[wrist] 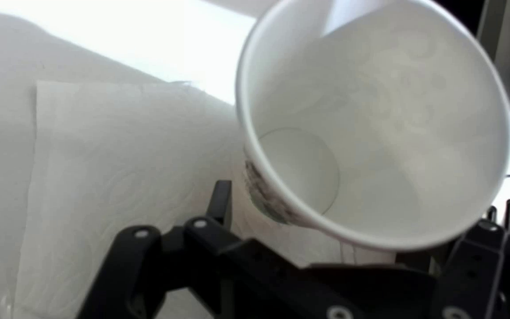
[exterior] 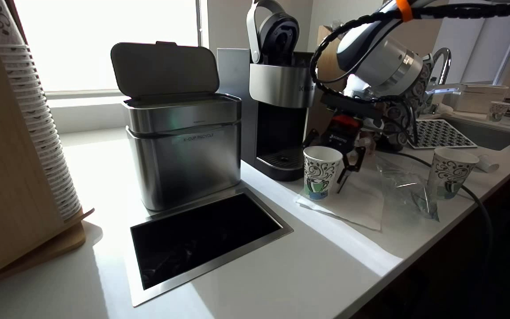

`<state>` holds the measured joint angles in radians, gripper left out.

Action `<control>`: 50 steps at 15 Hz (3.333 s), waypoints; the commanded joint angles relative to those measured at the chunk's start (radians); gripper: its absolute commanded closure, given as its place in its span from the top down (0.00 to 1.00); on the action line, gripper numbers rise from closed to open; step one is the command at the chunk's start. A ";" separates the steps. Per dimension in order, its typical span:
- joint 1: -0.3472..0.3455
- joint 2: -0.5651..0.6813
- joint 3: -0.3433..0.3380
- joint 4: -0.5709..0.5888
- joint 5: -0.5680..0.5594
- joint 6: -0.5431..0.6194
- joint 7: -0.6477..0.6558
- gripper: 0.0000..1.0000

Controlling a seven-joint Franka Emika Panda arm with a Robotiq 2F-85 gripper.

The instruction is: Place the cup upside down

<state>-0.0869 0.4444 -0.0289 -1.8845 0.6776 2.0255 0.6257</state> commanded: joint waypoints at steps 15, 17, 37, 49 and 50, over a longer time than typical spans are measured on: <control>0.021 -0.003 -0.015 0.006 -0.010 -0.054 -0.023 0.63; 0.027 -0.010 -0.018 0.000 -0.017 -0.046 -0.017 0.64; 0.167 -0.206 -0.057 -0.196 -0.571 0.233 0.286 0.59; 0.161 -0.258 -0.039 -0.259 -0.710 0.271 0.418 1.00; 0.161 -0.259 -0.038 -0.260 -0.711 0.272 0.420 1.00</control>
<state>0.0690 0.2173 -0.0706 -2.1024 -0.0083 2.2664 1.0094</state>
